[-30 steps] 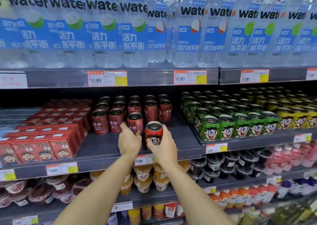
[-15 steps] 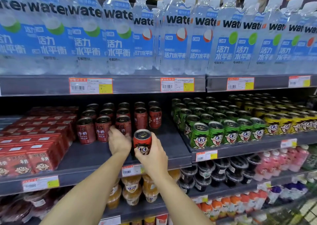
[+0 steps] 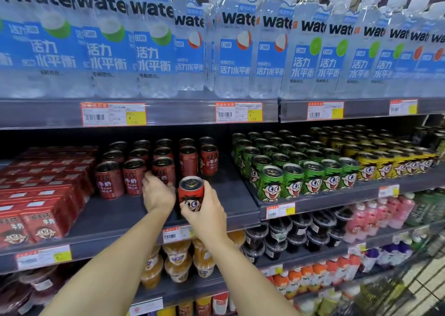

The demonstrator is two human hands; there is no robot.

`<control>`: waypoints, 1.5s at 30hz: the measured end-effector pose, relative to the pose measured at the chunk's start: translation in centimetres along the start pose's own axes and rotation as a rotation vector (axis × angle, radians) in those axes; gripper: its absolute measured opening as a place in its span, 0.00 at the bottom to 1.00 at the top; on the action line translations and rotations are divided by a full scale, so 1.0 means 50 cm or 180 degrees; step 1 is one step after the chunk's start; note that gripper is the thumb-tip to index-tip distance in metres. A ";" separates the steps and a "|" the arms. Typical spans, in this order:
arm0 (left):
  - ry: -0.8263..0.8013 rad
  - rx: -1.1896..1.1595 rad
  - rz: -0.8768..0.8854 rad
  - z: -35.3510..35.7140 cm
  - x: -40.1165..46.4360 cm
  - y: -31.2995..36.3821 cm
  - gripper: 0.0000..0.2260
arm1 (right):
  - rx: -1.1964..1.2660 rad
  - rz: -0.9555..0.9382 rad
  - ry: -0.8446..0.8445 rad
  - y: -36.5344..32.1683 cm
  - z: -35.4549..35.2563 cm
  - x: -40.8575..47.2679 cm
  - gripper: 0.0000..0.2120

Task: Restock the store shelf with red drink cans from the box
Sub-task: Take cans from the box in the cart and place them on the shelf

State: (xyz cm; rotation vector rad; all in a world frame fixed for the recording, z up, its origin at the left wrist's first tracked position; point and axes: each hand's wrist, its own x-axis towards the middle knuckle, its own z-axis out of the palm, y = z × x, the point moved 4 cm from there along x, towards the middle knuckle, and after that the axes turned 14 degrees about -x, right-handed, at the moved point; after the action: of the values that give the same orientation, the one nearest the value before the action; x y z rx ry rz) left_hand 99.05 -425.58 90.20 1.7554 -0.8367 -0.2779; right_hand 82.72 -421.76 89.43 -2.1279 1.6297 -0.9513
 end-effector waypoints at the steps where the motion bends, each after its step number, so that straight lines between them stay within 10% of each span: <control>1: -0.0043 0.0041 -0.0002 -0.003 -0.001 0.003 0.26 | 0.0008 0.0001 -0.0021 0.000 -0.001 0.000 0.35; 16: -0.1567 0.1162 0.0353 -0.069 -0.039 -0.050 0.14 | 0.0150 0.0095 -0.0102 -0.004 -0.006 0.001 0.34; 23: -0.0961 0.1622 0.1781 -0.076 -0.127 -0.062 0.19 | 0.0126 0.0155 -0.0114 -0.001 -0.003 0.005 0.35; 45: -0.0891 0.1783 0.1635 -0.081 -0.134 -0.061 0.16 | -0.0038 0.0268 -0.0064 -0.022 0.006 0.072 0.38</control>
State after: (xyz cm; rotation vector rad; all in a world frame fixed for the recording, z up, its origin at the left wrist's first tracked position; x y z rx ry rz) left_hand 97.74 -417.77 87.43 1.9482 -1.6522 0.0693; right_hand 84.25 -424.85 91.02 -2.0521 1.7047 -0.8938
